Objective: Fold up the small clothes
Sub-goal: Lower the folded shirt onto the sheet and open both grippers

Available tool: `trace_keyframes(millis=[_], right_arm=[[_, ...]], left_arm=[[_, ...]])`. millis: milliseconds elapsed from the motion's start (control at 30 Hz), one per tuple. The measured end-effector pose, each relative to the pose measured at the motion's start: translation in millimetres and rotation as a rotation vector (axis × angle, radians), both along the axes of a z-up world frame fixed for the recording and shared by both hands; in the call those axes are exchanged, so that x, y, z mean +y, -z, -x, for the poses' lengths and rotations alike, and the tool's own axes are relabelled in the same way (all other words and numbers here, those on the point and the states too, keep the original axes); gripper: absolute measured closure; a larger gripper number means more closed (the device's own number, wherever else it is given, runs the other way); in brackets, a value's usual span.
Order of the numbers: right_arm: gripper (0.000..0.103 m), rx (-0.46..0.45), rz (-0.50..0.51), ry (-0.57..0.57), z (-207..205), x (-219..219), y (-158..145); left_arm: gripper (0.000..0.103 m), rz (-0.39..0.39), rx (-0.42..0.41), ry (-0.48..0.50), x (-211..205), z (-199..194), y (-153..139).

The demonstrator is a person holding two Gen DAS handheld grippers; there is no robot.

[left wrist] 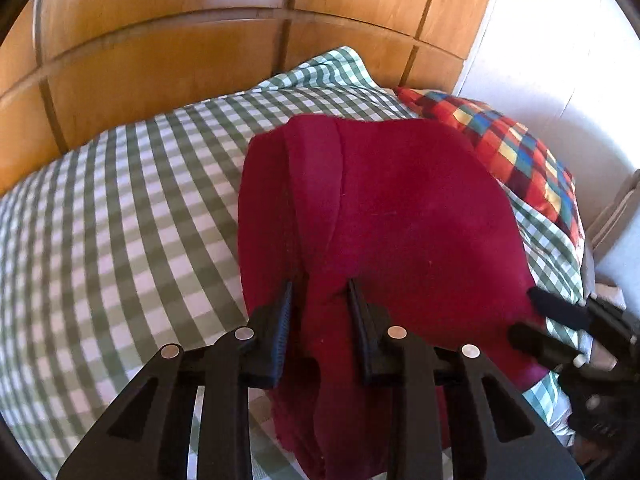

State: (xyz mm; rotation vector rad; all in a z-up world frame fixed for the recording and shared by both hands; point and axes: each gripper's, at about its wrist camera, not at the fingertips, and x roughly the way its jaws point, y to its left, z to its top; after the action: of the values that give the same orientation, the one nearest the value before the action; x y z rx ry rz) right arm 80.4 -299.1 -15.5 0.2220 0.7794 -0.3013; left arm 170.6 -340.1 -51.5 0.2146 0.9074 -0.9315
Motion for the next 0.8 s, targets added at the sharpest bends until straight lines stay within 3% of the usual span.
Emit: trace_keyframes(millis=[133, 233, 367, 533, 633, 800], right_arm=[[0.064, 0.011, 0.252, 0.012, -3, 34, 22], [0.064, 0.020, 0.288, 0.026, -4, 40, 22], [0.058, 0.016, 0.234, 0.036, 1, 34, 11], [0.031, -0.006, 0.118, 0.055, 16, 32, -9], [0.022, -0.018, 0.088, 0.071, 24, 37, -15], [0.015, -0.020, 0.088, 0.086, 31, 47, -22]], left_arm=[[0.076, 0.005, -0.032, -0.013, 4, 4, 6], [0.074, 0.014, -0.014, -0.040, 10, 5, 5], [0.074, 0.033, -0.028, -0.094, 24, 17, -16], [0.074, 0.035, -0.113, -0.146, 44, 42, -39], [0.056, 0.024, -0.172, -0.196, 57, 55, -50], [0.055, 0.024, -0.200, -0.249, 77, 67, -64]])
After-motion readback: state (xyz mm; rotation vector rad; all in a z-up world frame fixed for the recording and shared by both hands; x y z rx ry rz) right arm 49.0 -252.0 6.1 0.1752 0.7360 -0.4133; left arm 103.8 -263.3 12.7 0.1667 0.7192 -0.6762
